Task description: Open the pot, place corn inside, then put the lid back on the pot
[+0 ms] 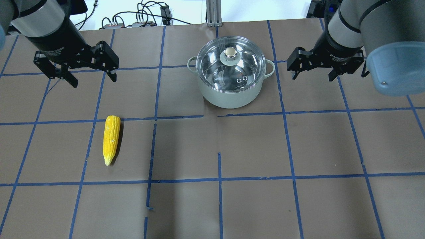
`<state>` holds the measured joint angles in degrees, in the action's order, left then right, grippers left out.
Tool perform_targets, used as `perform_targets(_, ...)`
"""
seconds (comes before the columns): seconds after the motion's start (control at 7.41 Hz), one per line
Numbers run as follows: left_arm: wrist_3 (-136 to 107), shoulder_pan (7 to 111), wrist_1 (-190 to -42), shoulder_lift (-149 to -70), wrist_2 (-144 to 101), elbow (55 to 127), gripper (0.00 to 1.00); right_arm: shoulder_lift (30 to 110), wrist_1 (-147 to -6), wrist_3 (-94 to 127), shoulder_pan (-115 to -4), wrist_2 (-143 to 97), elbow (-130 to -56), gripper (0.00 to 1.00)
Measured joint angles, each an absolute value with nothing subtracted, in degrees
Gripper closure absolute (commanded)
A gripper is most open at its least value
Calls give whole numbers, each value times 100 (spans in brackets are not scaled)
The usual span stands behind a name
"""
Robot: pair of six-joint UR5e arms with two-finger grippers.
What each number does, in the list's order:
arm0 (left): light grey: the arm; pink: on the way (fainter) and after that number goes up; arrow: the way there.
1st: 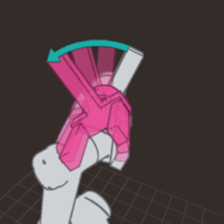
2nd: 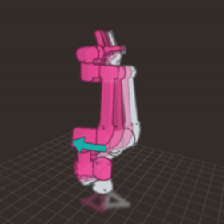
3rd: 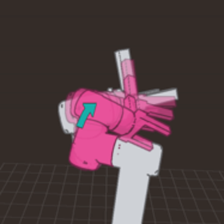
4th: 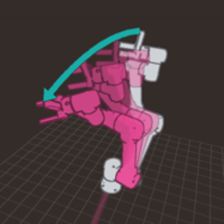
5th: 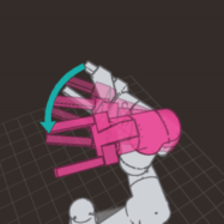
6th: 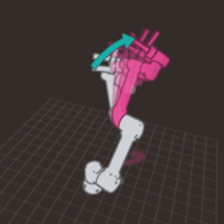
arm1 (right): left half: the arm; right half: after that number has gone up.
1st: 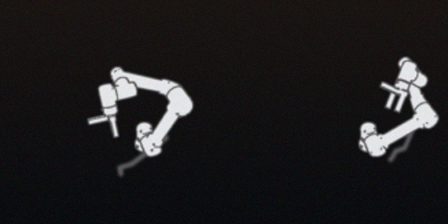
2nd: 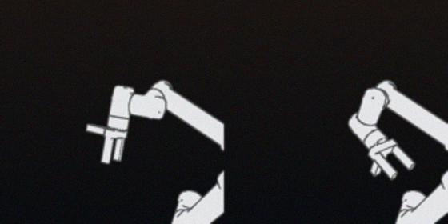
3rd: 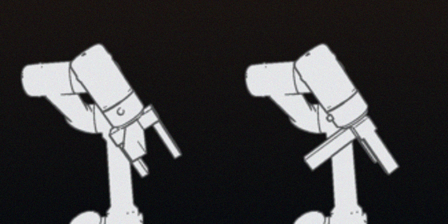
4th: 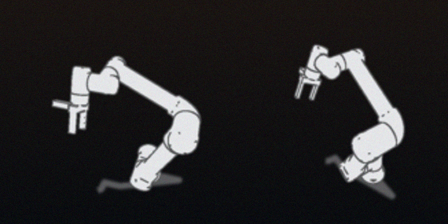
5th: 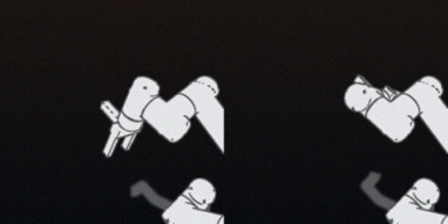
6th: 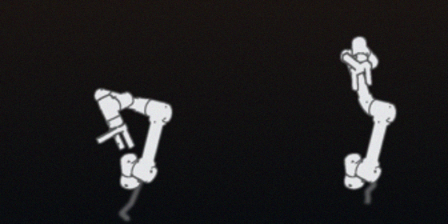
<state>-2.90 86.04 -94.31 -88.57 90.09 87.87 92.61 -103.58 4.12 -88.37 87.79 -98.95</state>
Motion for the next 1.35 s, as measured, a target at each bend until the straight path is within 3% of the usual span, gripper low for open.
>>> perform_targets(0.67,-290,8604,-9431,-8845,9009,8794,0,9278,-10383,664,-8853,8801,-10090,0)
perform_targets(1.35,-290,8604,-9431,-8842,9009,8798,0,8340,-9868,1016,-9570,8850,-8410,0)
